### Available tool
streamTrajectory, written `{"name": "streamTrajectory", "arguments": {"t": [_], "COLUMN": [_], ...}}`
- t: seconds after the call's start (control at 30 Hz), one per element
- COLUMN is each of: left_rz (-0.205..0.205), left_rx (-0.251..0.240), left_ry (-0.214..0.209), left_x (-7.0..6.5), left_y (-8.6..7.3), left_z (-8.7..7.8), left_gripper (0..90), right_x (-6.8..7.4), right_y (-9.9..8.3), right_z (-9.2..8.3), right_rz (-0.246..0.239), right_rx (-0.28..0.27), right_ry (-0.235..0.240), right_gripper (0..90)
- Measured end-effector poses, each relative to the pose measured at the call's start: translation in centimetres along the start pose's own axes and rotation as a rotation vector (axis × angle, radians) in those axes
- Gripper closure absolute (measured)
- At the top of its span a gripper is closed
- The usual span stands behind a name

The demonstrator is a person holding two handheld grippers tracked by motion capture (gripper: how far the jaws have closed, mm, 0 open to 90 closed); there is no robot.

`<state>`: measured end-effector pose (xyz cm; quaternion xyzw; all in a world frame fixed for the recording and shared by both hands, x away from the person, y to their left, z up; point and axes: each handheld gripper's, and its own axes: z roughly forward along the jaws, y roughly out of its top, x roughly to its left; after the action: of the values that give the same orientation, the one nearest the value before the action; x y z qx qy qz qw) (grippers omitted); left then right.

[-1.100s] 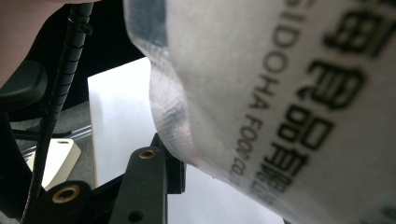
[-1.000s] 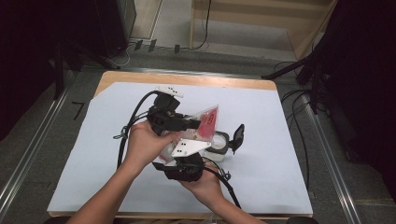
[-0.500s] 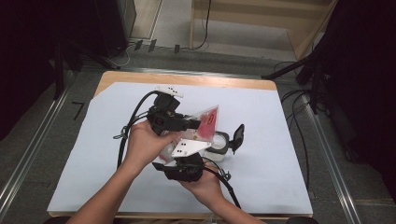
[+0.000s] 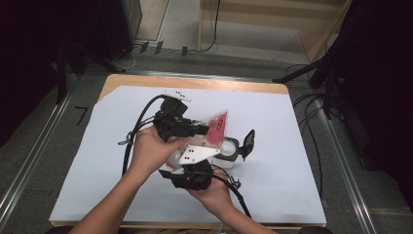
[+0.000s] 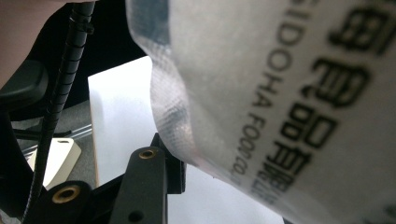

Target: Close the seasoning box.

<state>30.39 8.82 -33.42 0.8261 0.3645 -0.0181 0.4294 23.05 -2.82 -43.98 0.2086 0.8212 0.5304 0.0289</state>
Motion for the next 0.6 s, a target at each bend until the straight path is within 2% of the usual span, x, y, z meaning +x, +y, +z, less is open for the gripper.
{"name": "streamTrajectory", "arguments": {"t": [0.6], "left_rz": [-0.002], "left_rx": [0.003], "left_ry": [0.001], "left_x": [-0.07], "left_y": [0.01], "left_z": [0.02], "left_gripper": [74.4], "right_x": [0.04], "right_y": [-0.04], "right_z": [-0.06], "right_rz": [-0.008], "right_rx": [0.003], "right_ry": [0.000], "right_gripper": [64.0]}}
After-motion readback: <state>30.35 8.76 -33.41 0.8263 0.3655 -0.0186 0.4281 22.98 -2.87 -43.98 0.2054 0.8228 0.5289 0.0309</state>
